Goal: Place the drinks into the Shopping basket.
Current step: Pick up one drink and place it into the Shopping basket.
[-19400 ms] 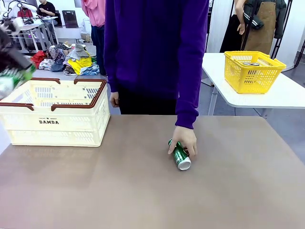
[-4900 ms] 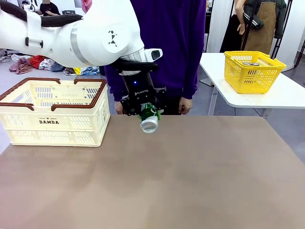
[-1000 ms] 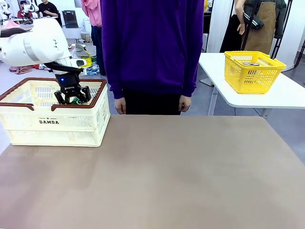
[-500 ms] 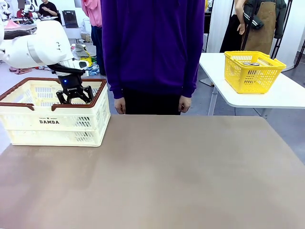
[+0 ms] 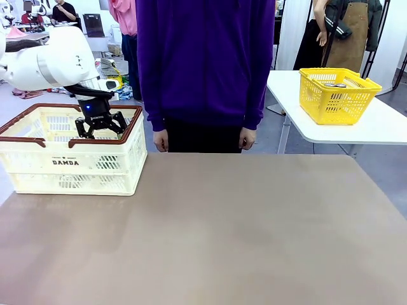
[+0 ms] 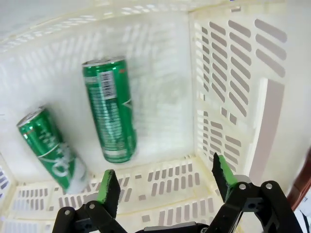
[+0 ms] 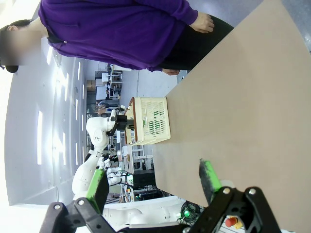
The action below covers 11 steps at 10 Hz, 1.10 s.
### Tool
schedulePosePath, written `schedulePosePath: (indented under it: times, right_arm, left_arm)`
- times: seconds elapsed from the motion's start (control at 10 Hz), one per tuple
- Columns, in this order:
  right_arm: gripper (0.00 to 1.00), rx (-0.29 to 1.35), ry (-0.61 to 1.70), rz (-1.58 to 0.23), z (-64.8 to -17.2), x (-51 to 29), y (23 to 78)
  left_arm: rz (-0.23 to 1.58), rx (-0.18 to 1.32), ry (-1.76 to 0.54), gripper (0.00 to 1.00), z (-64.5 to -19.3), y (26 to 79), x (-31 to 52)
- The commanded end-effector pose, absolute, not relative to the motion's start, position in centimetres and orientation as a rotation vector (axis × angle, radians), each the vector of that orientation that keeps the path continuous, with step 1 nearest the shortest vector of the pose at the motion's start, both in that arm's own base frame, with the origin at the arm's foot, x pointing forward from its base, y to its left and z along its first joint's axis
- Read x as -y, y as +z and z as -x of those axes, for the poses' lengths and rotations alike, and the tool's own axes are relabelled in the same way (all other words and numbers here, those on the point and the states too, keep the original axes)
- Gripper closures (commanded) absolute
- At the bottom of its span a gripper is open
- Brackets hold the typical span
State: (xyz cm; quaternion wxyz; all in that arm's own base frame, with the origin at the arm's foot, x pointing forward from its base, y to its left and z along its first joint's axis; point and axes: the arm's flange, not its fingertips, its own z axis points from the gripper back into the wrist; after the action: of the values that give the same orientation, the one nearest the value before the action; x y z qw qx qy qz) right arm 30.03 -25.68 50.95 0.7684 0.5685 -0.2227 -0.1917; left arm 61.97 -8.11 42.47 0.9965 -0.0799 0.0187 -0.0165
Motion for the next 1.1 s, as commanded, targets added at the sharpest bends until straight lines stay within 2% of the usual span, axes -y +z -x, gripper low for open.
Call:
schedulePosePath:
  times: [0.0,0.2,0.5,0.6,0.7,0.9,1.0]
  right_arm:
    - [0.00,0.503,-0.394,-1.244,-30.1,25.7,51.1]
    - [0.00,0.503,-0.394,-1.244,-30.1,25.7,51.1]
    - [0.00,0.503,-0.394,-1.244,-30.1,25.7,51.1]
    - [0.00,0.503,-0.394,-1.244,-30.1,25.7,51.1]
    - [0.00,0.503,-0.394,-1.244,-30.1,25.7,51.1]
    - [0.00,0.503,-0.394,-1.244,-30.1,25.7,51.1]
    - [0.00,0.503,-0.394,-1.244,-30.1,25.7,51.1]
  left_arm:
    - [0.183,-0.008,-0.030,0.00,-61.6,43.4,7.6]
    - [0.315,0.064,-0.069,0.00,-60.1,46.8,5.5]
    - [0.703,0.064,-0.132,0.00,-54.9,54.2,-0.3]
    - [0.815,0.098,-0.095,0.00,-53.3,56.2,-2.8]
    - [0.894,0.067,-0.159,0.00,-52.1,57.6,-6.1]
    - [1.139,-0.041,-0.273,0.00,-50.7,57.7,-13.8]
    - [1.259,-0.018,-0.264,0.00,-50.1,56.5,-17.5]
